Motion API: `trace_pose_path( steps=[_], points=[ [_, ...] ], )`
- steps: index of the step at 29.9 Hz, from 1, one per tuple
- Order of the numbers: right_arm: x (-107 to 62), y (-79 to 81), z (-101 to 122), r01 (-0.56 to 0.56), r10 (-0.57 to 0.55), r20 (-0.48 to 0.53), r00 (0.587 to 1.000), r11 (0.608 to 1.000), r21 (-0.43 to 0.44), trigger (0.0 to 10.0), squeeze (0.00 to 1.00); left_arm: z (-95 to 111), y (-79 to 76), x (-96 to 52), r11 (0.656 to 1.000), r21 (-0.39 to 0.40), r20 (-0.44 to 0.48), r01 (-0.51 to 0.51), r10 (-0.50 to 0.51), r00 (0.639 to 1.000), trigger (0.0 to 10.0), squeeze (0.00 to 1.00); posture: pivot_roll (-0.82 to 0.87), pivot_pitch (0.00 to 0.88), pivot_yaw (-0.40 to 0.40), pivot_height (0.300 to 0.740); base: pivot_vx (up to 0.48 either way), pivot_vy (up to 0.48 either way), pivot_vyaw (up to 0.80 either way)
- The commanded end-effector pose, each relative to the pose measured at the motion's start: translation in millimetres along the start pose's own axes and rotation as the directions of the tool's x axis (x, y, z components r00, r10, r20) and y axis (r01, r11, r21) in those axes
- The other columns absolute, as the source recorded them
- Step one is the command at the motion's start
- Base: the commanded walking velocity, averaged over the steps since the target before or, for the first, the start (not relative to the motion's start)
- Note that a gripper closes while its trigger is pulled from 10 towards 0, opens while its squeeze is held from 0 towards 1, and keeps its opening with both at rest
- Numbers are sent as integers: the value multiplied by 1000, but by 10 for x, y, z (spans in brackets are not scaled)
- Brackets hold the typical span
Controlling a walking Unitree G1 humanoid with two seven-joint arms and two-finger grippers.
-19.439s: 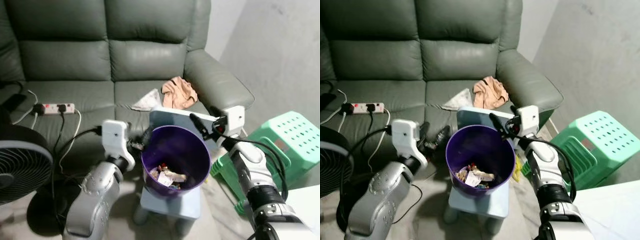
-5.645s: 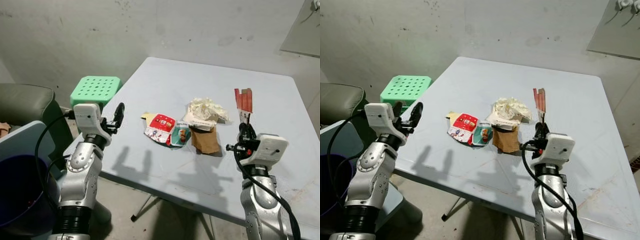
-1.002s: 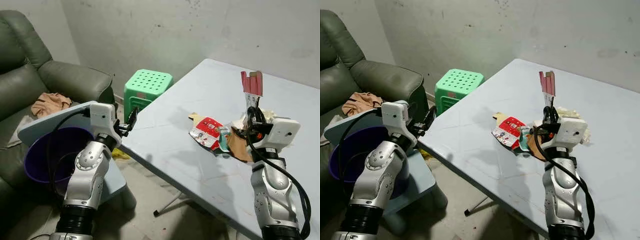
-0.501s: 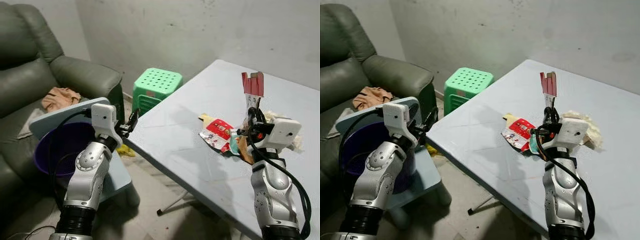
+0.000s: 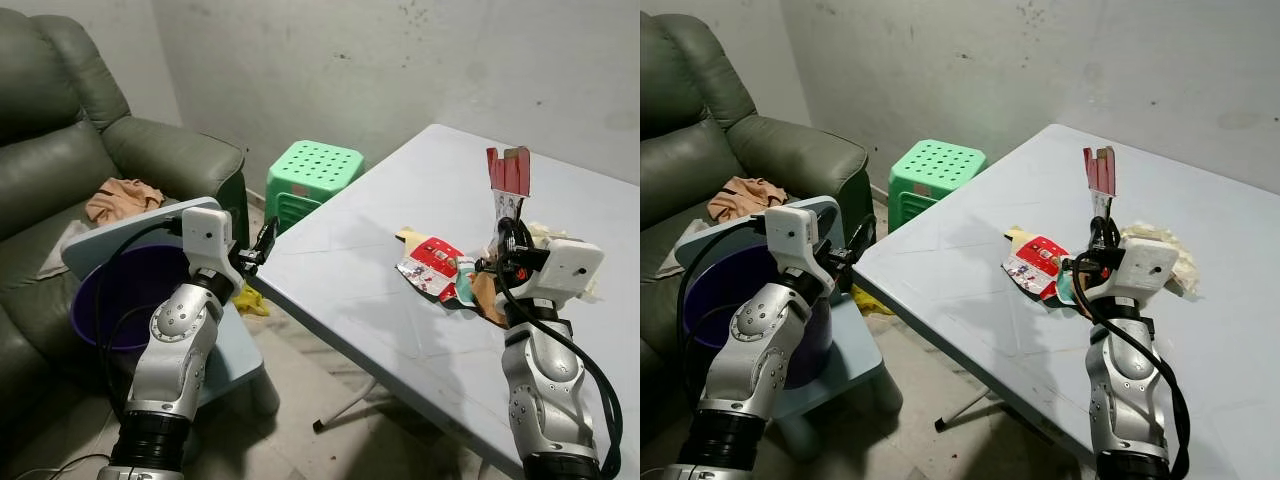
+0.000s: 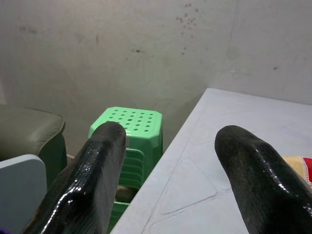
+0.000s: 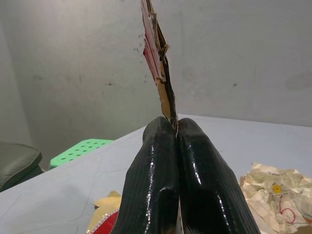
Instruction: Picking trash to rubbish bin
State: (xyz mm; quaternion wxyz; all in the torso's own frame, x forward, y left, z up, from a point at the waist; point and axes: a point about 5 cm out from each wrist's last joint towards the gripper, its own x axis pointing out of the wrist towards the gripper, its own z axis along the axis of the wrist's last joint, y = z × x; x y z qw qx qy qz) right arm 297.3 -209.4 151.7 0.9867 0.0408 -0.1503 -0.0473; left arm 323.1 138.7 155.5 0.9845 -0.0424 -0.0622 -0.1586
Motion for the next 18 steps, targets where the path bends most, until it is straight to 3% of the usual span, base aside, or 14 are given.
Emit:
trace_pose_path(
  steps=[1, 11, 18],
  points=[
    [18, -15, 45, -2, 2, 19, 1000, 1000, -4, 10000, 0, 44, -16, 14, 1000, 8, 9, 12, -12, 1000, 10000, 0, -15, 0, -7, 740, 0, 0, 0],
    [28, -22, 10, 24, -24, -3, 1000, 999, -34, 10000, 0, 46, -20, 15, 1000, -7, 12, 8, -8, 1000, 10000, 0, -13, 0, -11, 740, 0, 0, 0],
    [-15, 64, -21, -28, 28, -19, 999, 999, -26, 10000, 0, 34, -11, 14, 1000, -26, 1, 0, 0, 1000, 10000, 0, -13, 0, -12, 740, 0, 54, 0]
  ],
)
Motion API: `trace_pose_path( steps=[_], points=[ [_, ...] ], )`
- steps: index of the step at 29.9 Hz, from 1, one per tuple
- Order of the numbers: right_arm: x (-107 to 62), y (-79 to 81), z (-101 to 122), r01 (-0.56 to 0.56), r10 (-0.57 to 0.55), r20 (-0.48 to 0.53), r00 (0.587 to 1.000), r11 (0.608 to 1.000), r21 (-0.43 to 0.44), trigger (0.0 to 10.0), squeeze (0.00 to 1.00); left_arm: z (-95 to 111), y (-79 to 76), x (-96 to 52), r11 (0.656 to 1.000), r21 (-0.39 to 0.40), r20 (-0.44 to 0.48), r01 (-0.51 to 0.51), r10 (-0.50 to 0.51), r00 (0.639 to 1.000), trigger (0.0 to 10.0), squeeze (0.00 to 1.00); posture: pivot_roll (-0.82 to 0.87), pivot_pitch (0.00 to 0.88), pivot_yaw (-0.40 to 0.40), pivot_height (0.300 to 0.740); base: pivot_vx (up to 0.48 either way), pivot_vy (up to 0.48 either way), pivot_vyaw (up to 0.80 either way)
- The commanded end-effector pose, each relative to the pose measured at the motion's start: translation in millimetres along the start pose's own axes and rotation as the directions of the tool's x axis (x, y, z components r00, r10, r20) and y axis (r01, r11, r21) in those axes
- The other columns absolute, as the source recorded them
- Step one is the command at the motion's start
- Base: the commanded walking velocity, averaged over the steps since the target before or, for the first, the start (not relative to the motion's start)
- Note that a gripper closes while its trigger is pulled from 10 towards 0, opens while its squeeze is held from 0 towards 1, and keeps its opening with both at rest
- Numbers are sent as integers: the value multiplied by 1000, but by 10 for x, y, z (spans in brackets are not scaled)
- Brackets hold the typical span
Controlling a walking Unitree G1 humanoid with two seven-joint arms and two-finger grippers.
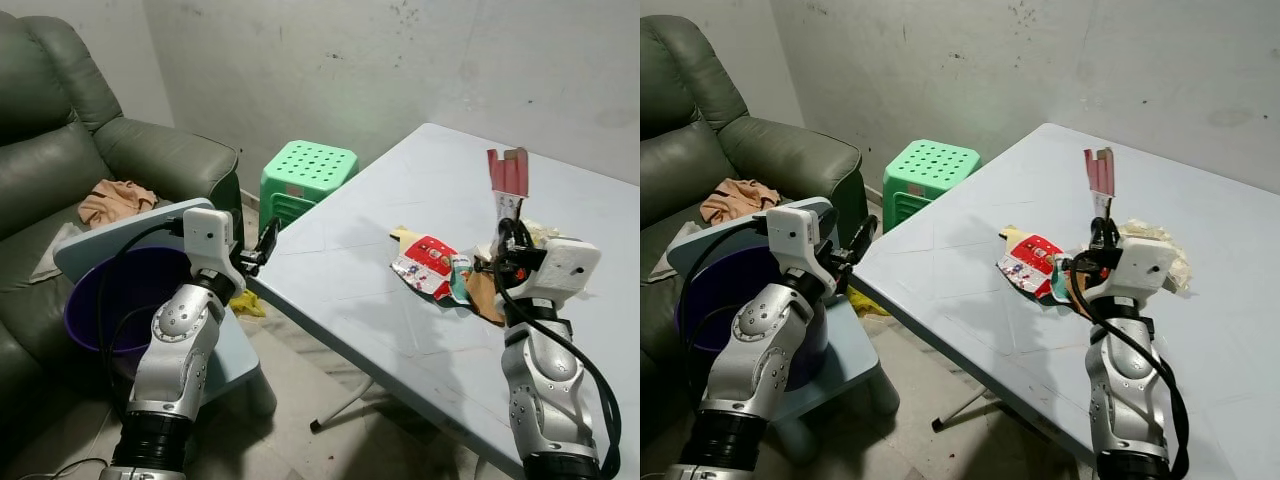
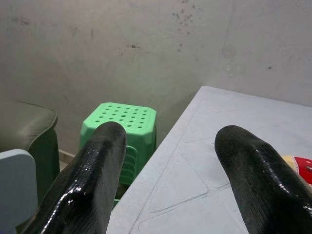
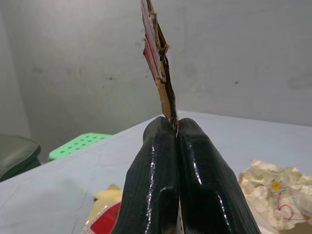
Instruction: Picking trash to rubbish bin
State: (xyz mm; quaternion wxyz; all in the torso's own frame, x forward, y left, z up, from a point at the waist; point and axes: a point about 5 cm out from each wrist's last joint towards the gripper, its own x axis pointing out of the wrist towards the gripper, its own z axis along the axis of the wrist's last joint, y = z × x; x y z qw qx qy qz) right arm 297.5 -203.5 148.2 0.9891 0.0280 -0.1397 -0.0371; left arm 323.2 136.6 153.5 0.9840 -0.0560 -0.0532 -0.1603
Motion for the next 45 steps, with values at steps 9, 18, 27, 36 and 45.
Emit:
trace_pose_path(
  steps=[9, 18, 27, 36, 45],
  points=[
    [-63, 47, -11, -28, 28, -7, 1000, 1000, 7, 10000, 0, 50, 4, 8, 1000, -1, 11, -1, 1, 1000, 10000, 0, -12, 0, -15, 740, 0, 455, 0],
    [-115, 61, -27, -47, 47, -17, 999, 999, 5, 10000, 0, 56, 9, 11, 1000, 4, 14, -16, 16, 1000, 10000, 0, -13, 0, -17, 740, 0, 274, 0],
    [-142, 82, -27, -78, 77, -27, 997, 997, -17, 10000, 0, 36, 15, 15, 999, 26, -2, -33, 33, 999, 10000, 0, -14, 0, -19, 740, 0, 0, 647],
    [-174, 82, -37, -88, 87, -39, 995, 996, -29, 10000, 0, 23, 5, 19, 998, 40, -12, -44, 44, 999, 10000, 0, -14, 0, -21, 740, 0, 0, 800],
    [-182, 92, -46, -101, 99, -47, 994, 994, -29, 10000, 0, 27, 12, 24, 997, 52, -13, -50, 51, 999, 10000, 0, -9, 0, -22, 740, 0, 0, 800]
  ],
)
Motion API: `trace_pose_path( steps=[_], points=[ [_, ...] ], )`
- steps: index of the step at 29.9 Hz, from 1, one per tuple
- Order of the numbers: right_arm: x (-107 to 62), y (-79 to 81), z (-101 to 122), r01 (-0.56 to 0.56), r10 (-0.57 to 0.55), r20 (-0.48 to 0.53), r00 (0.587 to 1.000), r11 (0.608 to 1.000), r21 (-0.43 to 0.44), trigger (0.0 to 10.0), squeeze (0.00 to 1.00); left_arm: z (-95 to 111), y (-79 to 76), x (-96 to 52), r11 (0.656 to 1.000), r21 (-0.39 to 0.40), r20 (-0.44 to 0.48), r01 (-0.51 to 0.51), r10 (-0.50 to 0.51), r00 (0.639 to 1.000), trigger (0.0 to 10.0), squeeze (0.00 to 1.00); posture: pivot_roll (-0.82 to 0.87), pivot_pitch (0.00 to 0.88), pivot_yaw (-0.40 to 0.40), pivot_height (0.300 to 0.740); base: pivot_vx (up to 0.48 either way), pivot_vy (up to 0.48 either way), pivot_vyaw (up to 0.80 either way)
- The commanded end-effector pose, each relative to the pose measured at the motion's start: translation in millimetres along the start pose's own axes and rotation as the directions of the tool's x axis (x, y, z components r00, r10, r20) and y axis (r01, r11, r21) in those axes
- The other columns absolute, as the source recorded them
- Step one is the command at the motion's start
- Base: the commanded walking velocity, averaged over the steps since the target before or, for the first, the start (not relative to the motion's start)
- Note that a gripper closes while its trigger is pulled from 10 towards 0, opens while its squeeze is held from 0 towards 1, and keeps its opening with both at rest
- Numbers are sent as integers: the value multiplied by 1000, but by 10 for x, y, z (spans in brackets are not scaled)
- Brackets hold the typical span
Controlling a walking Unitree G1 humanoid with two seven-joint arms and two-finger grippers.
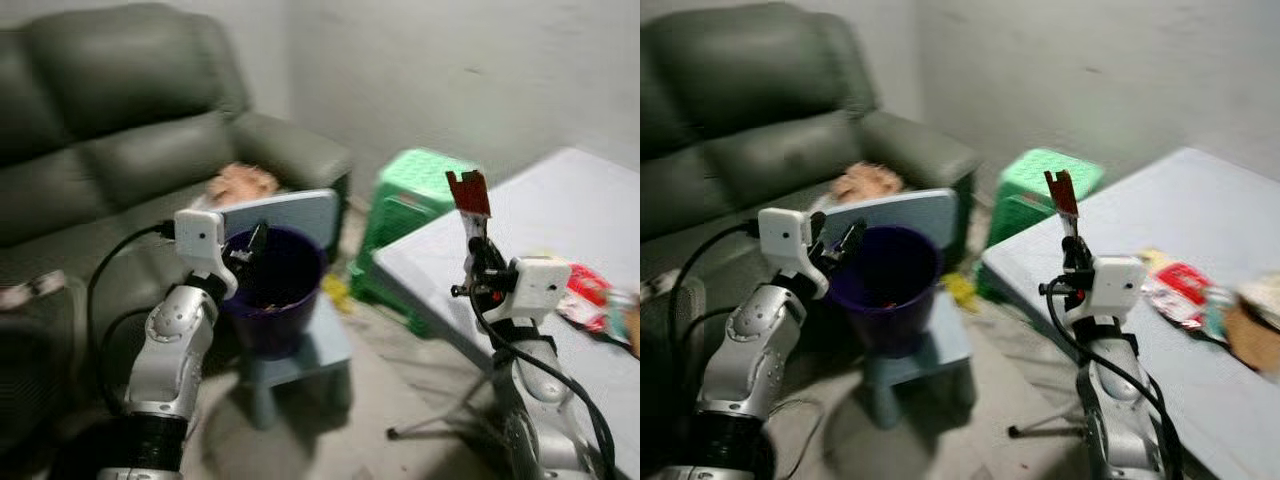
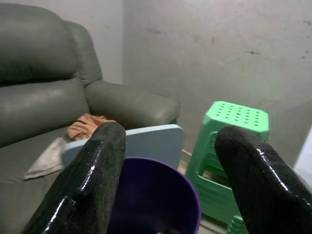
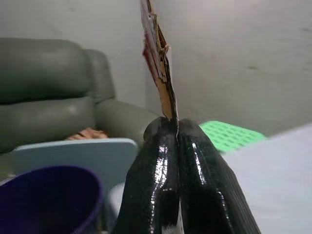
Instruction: Picking trash to rubbish bin
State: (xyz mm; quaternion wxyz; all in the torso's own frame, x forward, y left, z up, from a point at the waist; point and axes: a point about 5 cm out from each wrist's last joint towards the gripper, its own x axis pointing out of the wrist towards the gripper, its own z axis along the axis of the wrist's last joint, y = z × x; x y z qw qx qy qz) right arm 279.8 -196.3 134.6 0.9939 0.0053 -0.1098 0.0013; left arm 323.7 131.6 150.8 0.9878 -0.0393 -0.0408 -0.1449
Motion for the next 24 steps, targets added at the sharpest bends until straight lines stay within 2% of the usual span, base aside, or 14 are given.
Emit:
trace_pose_path(
  steps=[1, 12, 20, 22, 24],
  points=[
    [34, 41, 43, -21, 21, 16, 1000, 1000, 2, 10000, 0, 62, 63, 10, 999, 22, 14, -24, 23, 1000, 10000, 0, -8, 0, -22, 740, 0, 0, 800],
    [52, 57, 41, -47, 47, 5, 999, 999, 10, 10000, 0, 65, 74, 16, 999, 29, 12, -46, 46, 999, 10000, 0, 4, 0, -36, 740, 0, 0, 800],
    [67, 82, 42, -86, 86, -7, 996, 996, -15, 10000, 0, 58, 55, -4, 998, 32, 19, -46, 45, 999, 10000, 0, 13, 0, -46, 740, 0, 0, 800],
    [66, 89, 36, -92, 92, -9, 996, 996, 1, 10000, 0, 51, 50, -8, 998, 45, 18, -46, 45, 999, 10000, 0, 14, 0, -46, 740, 0, 0, 800],
    [55, 118, 15, -119, 120, -22, 992, 992, 48, 10000, 0, 23, 34, -27, 997, 68, 16, -38, 37, 999, 10000, 0, 19, 0, -48, 740, 0, 0, 0]
  ],
)
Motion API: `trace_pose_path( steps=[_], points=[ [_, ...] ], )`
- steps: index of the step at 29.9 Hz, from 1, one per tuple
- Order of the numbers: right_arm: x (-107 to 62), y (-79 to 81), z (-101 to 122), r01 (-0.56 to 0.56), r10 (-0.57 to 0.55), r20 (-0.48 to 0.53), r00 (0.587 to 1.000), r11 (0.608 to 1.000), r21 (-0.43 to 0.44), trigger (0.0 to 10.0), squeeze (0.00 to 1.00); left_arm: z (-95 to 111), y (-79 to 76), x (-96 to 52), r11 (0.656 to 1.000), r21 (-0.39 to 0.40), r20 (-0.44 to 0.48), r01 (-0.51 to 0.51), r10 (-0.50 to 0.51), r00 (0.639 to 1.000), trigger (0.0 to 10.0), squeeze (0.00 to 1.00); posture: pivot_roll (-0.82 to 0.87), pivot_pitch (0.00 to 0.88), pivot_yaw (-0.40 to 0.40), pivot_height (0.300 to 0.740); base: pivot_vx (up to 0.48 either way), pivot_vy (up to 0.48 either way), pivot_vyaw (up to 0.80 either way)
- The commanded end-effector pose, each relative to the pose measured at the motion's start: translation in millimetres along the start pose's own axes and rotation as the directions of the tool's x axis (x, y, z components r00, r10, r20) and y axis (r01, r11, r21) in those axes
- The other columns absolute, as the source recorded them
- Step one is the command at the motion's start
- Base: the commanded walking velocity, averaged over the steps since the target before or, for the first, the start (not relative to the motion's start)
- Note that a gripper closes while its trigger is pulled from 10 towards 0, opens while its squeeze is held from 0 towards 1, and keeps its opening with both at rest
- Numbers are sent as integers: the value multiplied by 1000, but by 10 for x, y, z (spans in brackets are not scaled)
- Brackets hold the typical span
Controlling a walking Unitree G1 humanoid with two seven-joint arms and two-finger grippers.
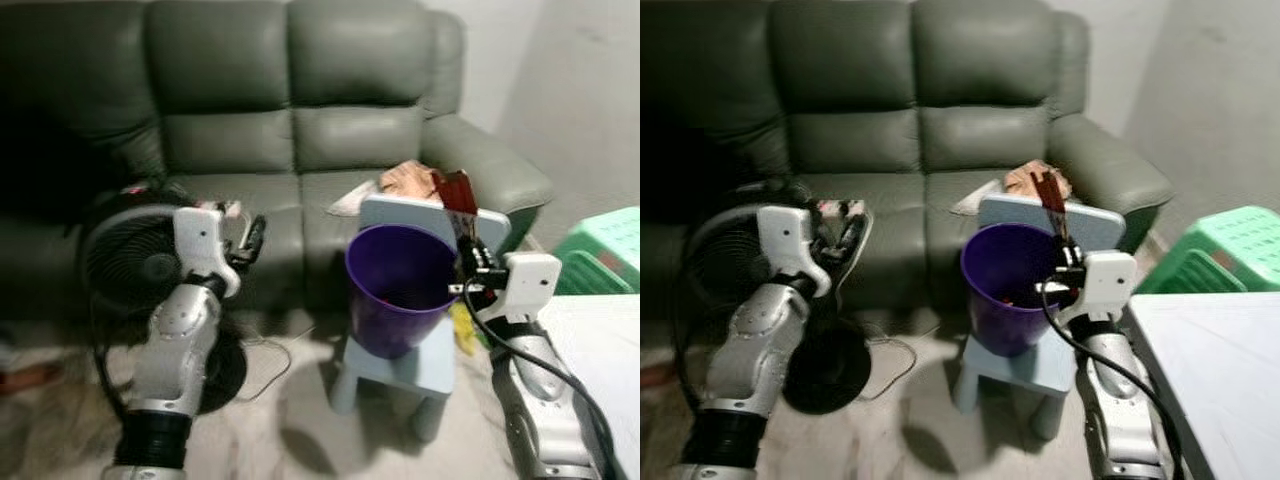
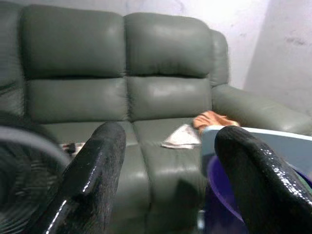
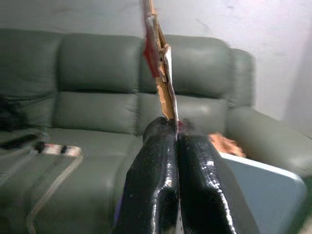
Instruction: Picking trash to rubbish bin
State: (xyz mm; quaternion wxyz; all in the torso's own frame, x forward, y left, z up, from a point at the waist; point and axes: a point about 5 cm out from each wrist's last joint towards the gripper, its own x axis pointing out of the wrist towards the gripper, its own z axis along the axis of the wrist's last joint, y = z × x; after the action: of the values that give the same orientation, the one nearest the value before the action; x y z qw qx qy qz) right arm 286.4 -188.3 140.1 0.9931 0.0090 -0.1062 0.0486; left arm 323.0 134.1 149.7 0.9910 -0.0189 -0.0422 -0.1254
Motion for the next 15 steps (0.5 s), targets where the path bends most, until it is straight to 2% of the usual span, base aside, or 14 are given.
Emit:
trace_pose_path(
  steps=[1, 8, 15],
  points=[
    [-25, 63, -34, -45, 46, -23, 999, 998, 44, 10000, 0, 8, 1, -23, 1000, 24, 5, 11, -11, 1000, 10000, 0, 18, 0, -47, 740, 0, 0, 0],
    [-67, 139, -108, -101, 103, -72, 992, 994, 32, 10000, 0, -69, -47, -67, 998, -13, -42, 59, -59, 997, 10000, 0, 21, 0, -49, 740, 0, 0, 0],
    [-90, 173, -126, -131, 135, -87, 987, 990, 47, 10000, 0, -45, -44, -68, 998, -21, -34, 64, -64, 997, 10000, 0, 21, 0, -49, 740, 0, 0, 0]
  ],
)
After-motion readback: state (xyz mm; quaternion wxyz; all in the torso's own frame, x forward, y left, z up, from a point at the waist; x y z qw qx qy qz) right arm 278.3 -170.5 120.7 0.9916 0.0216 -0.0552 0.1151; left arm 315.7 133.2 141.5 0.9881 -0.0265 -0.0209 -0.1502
